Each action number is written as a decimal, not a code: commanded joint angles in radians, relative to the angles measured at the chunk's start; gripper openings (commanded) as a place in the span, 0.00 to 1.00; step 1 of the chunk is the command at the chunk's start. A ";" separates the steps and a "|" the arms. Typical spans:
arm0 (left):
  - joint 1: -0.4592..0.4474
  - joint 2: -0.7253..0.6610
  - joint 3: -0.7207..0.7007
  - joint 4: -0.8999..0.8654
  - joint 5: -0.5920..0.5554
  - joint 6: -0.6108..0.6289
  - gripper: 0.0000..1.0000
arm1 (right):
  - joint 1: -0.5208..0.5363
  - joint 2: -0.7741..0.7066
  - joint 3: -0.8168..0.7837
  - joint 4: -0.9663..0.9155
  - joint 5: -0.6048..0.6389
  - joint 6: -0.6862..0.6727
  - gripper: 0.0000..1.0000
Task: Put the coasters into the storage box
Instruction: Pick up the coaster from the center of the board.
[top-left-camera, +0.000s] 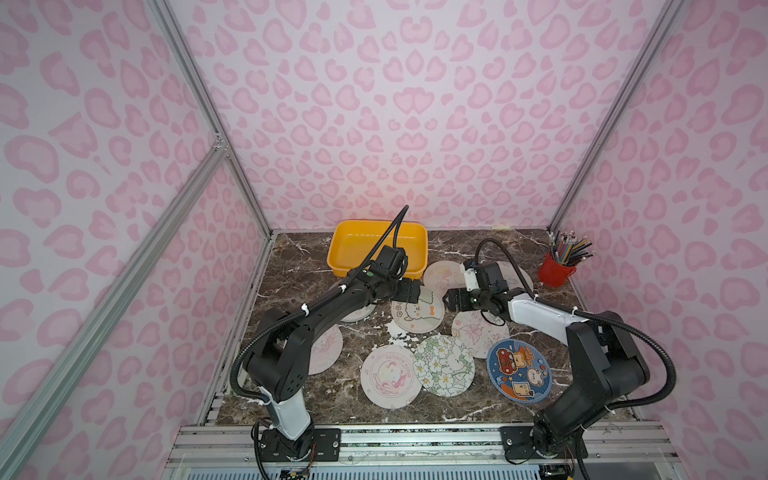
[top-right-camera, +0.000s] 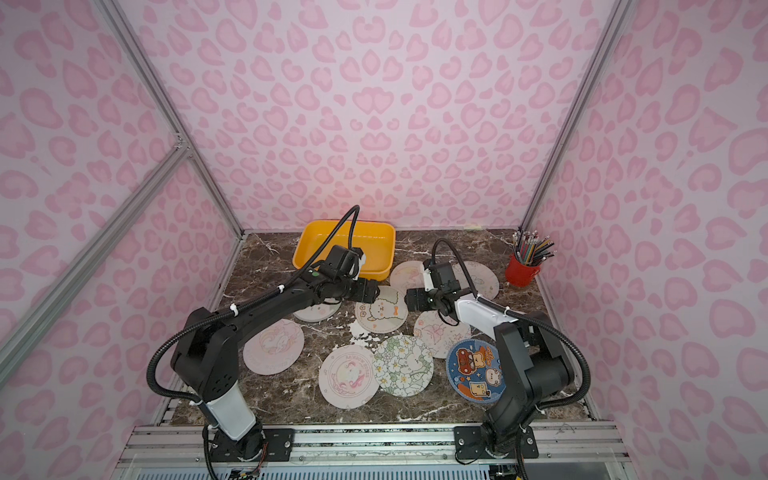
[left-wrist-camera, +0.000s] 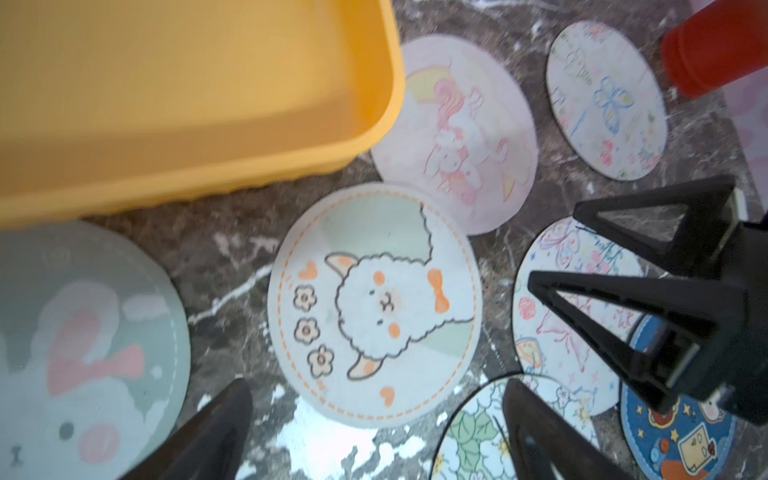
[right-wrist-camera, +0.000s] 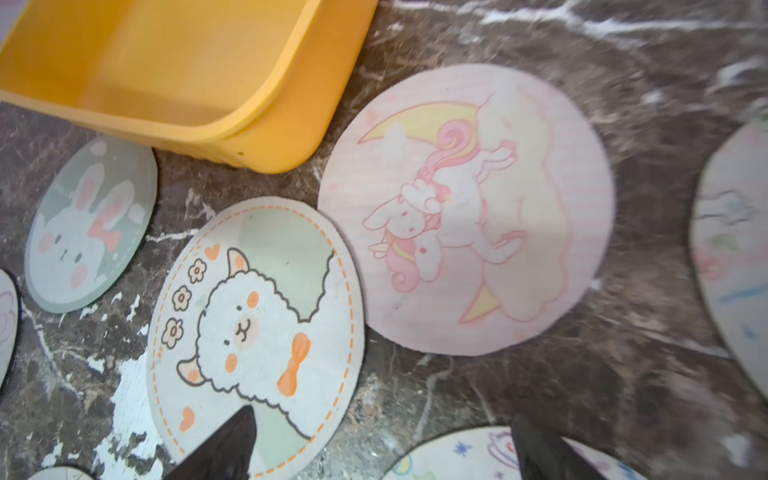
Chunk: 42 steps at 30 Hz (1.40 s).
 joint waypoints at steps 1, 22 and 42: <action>0.001 -0.019 -0.061 -0.017 -0.020 -0.062 0.91 | 0.014 0.063 0.029 -0.047 -0.071 -0.002 0.96; 0.020 0.224 0.084 -0.161 -0.036 -0.060 0.80 | 0.024 0.198 0.134 -0.136 -0.121 0.014 0.79; 0.032 0.312 0.106 -0.136 0.072 -0.092 0.70 | 0.025 0.255 0.144 -0.188 -0.219 0.003 0.59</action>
